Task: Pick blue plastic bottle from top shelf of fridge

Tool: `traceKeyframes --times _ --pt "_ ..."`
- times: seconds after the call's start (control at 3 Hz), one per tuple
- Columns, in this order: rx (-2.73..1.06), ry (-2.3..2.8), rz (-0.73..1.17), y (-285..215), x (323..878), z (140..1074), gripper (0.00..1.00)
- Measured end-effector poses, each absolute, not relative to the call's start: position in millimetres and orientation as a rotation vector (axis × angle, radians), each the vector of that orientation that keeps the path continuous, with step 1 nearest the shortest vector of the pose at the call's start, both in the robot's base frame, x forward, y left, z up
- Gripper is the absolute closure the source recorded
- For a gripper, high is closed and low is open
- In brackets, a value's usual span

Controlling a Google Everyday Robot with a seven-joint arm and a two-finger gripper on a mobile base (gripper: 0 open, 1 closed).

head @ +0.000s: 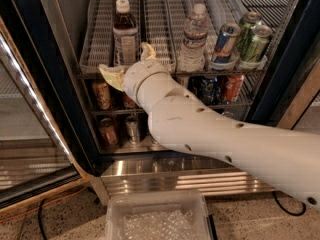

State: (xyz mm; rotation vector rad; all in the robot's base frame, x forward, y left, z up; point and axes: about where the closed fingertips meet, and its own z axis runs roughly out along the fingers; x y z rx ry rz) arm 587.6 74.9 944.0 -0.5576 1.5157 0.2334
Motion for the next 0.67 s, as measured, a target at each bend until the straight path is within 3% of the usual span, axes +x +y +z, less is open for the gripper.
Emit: traceKeyframes --times 0.67 --pt "-0.533 1.486 0.188 75 636 949 0.33"
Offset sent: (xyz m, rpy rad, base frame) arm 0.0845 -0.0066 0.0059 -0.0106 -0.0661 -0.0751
